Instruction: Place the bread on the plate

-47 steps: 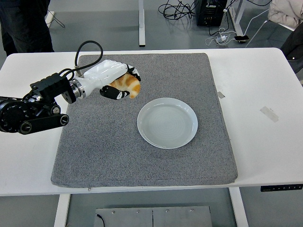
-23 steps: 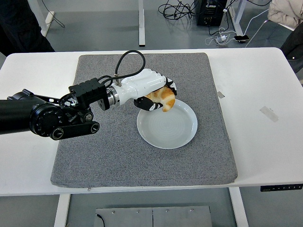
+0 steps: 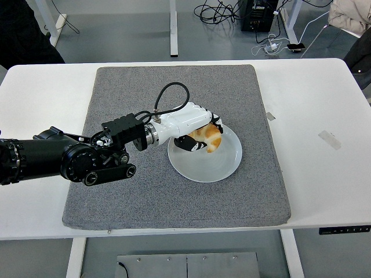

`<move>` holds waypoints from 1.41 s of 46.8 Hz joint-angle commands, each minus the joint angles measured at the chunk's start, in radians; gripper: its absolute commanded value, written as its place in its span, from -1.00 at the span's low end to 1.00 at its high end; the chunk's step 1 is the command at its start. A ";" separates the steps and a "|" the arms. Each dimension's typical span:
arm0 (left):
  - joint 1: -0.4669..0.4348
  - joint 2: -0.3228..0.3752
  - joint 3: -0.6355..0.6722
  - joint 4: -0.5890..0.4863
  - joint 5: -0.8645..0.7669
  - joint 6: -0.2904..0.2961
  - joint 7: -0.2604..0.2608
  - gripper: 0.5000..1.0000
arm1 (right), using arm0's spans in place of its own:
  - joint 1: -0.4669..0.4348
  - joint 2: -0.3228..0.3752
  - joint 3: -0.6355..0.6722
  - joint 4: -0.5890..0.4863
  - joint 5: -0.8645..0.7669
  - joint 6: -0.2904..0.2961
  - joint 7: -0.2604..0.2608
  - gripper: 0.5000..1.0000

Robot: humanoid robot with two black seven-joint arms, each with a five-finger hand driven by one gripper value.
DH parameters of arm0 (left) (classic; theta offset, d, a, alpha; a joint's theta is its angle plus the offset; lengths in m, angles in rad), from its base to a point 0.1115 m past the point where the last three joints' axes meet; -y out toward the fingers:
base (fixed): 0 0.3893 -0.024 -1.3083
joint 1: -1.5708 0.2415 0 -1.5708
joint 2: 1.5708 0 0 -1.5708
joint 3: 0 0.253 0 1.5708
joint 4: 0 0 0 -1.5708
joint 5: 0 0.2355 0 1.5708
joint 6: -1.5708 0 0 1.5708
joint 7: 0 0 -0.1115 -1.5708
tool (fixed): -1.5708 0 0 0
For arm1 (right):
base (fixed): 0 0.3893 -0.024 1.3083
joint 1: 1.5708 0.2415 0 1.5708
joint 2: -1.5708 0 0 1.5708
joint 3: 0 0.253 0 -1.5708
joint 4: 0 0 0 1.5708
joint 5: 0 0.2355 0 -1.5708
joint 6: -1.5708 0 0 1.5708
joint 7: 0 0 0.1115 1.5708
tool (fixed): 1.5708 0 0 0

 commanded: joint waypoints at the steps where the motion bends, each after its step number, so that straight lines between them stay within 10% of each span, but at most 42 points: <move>1: 0.011 -0.011 0.001 0.010 0.000 0.000 0.000 -0.95 | 0.000 0.000 0.000 0.000 0.000 0.000 0.000 1.00; 24: 0.044 -0.026 0.035 0.018 -0.002 0.002 0.000 -0.91 | 0.000 0.000 0.000 0.000 0.000 0.000 0.000 1.00; 40: 0.047 -0.026 0.033 0.018 -0.006 0.000 0.000 0.12 | 0.000 0.000 0.000 0.000 0.000 0.000 0.000 1.00; 66: 0.030 -0.015 -0.059 0.015 -0.130 0.000 -0.063 0.49 | 0.000 0.000 0.000 0.000 0.000 0.000 0.000 1.00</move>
